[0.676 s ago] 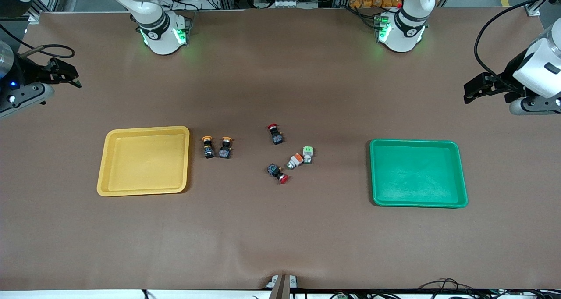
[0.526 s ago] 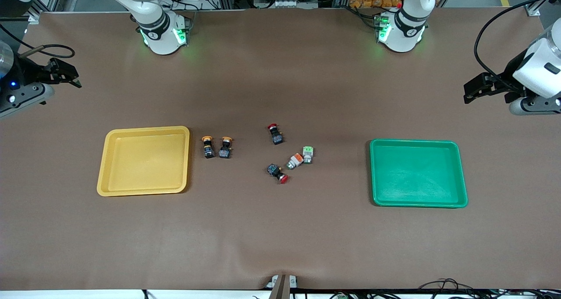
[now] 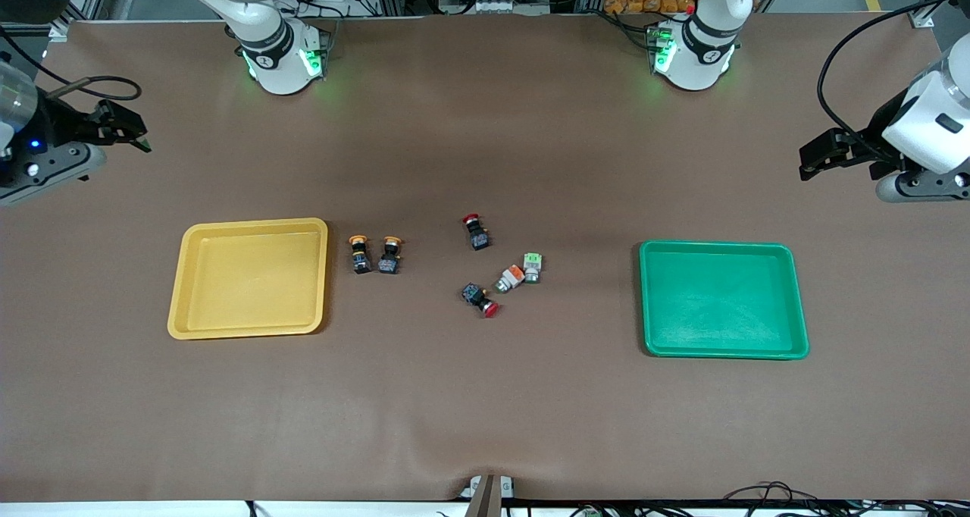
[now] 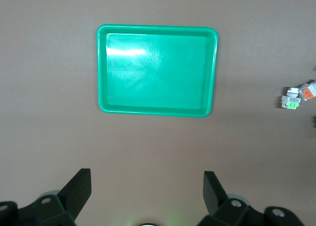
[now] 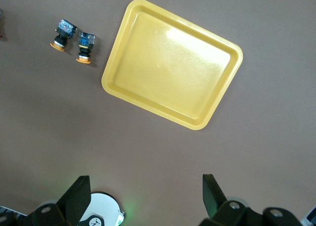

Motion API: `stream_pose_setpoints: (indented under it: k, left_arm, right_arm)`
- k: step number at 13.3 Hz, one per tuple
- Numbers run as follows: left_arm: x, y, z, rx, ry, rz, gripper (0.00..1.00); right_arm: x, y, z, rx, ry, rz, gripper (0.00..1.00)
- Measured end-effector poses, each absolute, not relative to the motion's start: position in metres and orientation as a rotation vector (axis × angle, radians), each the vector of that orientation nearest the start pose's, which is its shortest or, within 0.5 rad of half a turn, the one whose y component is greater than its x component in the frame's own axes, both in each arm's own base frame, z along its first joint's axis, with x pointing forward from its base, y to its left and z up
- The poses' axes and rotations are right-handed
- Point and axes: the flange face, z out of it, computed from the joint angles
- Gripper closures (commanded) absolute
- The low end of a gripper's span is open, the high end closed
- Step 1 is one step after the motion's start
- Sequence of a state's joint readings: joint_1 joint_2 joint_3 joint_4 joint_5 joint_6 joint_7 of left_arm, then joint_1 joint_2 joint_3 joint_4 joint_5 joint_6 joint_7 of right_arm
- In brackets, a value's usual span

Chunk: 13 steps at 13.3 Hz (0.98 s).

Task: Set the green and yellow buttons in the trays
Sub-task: 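Move the right gripper to the blue switches while the left gripper reaches the green switch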

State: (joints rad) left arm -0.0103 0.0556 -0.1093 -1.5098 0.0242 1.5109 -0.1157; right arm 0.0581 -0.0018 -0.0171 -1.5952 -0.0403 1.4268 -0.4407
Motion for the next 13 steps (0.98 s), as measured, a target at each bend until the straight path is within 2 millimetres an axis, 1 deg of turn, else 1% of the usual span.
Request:
stream_pose_setpoints:
  k: [4,5,6,7,8,9,10,12,13]
  left_arm:
    - [0.574,-0.071,0.601,-3.120,0.026,0.077,0.00]
    - [0.577,-0.073,0.595,-3.120,0.032,0.088,0.00]
    - [0.581,-0.078,0.590,-3.121,0.045,0.087,0.00]
    - [0.585,-0.089,0.584,-3.124,0.072,0.073,0.00]
    - [0.589,-0.102,0.575,-3.126,0.097,0.070,0.00]
    - [0.594,-0.117,0.562,-3.129,0.101,0.078,0.00]
    - [0.600,-0.134,0.544,-3.132,0.087,0.085,0.00]
    - [0.613,-0.172,0.507,-3.142,0.031,0.075,0.00]
    - [0.618,-0.190,0.492,-3.152,0.016,0.049,0.00]
  right_arm:
    - [0.538,0.020,0.603,-3.060,-0.698,0.254,0.00]
    - [0.539,0.023,0.601,-3.055,-0.643,0.251,0.00]
    - [0.540,0.031,0.598,-3.041,-0.570,0.251,0.00]
    - [0.540,0.048,0.593,-3.036,-0.513,0.254,0.00]
    - [0.539,0.072,0.588,-3.046,-0.475,0.255,0.00]
    - [0.537,0.095,0.586,-3.057,-0.451,0.258,0.00]
    - [0.534,0.115,0.585,-3.067,-0.432,0.259,0.00]
    - [0.533,0.137,0.578,-3.081,-0.379,0.253,0.00]
    - [0.534,0.148,0.568,-3.085,-0.347,0.236,0.00]
